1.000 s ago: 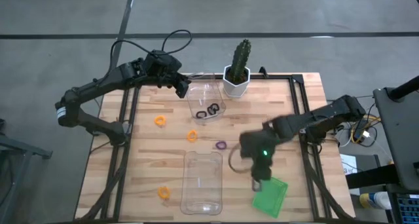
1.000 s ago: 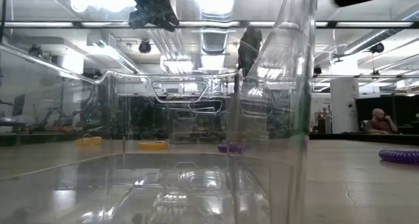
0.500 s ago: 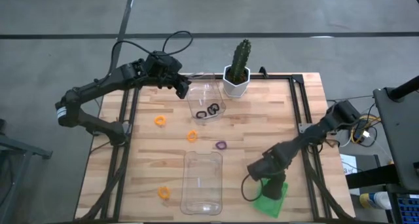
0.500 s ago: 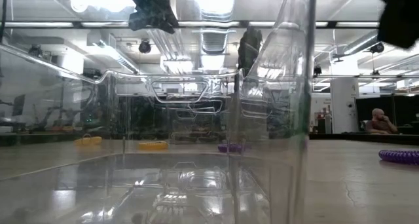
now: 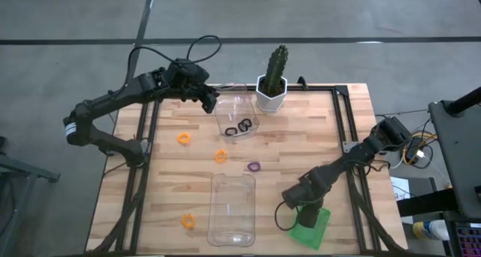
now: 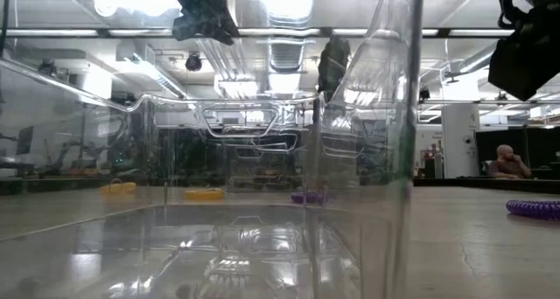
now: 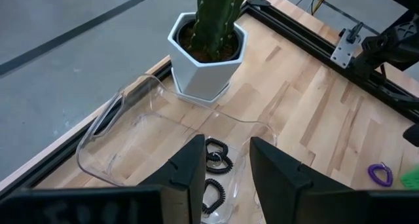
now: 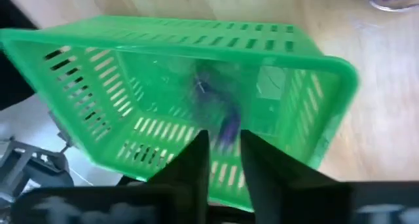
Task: Sort spring keychains
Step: Put the top right purple spring keychain into the green bin, then put the right purple spring keychain into the green bin
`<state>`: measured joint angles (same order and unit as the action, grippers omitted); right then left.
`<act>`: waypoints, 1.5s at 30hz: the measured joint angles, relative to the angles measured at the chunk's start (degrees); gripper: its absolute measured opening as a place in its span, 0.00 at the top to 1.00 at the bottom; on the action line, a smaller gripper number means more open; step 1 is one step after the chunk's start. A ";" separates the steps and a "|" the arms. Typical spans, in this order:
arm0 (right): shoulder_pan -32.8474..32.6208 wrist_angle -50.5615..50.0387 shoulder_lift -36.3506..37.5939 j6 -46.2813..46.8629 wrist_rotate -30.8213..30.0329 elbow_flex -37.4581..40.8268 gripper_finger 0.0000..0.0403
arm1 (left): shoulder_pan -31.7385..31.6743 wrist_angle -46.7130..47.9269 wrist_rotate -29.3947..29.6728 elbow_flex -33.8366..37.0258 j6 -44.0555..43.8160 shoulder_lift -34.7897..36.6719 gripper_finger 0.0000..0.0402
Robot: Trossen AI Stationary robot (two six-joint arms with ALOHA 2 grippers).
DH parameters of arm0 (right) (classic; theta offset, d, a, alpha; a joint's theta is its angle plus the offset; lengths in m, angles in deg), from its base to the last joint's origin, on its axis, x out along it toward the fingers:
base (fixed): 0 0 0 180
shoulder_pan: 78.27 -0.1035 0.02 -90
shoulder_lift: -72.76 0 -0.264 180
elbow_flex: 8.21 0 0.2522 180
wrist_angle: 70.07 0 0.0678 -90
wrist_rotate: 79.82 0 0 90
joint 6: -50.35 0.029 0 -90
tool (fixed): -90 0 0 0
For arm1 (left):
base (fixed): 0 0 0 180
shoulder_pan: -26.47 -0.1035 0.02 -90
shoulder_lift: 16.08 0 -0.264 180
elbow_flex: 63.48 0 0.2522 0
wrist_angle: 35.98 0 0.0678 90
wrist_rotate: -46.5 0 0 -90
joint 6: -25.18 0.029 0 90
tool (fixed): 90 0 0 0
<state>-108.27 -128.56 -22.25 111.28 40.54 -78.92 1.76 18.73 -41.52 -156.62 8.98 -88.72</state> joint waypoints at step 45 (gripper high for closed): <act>18.64 5.28 1.48 -20.65 -8.05 9.03 0.55 | 0.00 0.00 0.00 0.00 -0.42 0.00 0.72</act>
<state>-89.62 -123.27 -20.77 90.63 32.49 -69.89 1.76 18.73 -41.52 -156.62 8.56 -88.72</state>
